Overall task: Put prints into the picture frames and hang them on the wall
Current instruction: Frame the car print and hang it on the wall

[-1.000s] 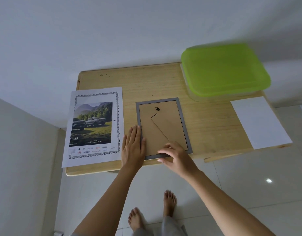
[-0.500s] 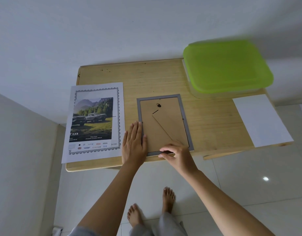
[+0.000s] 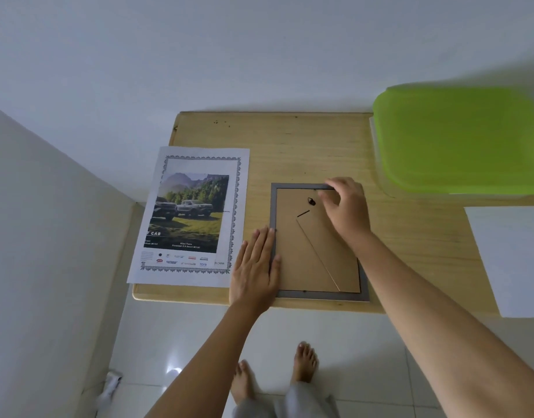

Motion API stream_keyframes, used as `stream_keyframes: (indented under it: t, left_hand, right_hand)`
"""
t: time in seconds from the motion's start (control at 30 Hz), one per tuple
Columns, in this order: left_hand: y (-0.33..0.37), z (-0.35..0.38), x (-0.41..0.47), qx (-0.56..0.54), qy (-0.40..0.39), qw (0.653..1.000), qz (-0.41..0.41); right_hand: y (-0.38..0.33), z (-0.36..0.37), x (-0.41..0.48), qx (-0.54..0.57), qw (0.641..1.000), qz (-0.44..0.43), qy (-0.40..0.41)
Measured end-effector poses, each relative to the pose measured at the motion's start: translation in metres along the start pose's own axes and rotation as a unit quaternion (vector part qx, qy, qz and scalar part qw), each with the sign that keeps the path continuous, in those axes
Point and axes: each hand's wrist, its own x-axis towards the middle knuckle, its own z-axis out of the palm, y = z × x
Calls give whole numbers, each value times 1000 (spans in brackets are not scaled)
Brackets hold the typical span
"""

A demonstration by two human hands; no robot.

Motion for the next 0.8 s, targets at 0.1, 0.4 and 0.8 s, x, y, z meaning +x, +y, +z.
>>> stream_keyframes:
  t: [0.1,0.4,0.8]
  left_hand:
    - [1,0,0,-2,0,1000,0]
    - [2,1,0,-6,15,1000,-2]
    - [1,1,1,-18,23,1000,0]
  right_hand:
    - [5,8,14,-23,999,-13,-21]
    - [5,16,25,22,1000,17,3]
    - [-10,4,9,35,999,42,0]
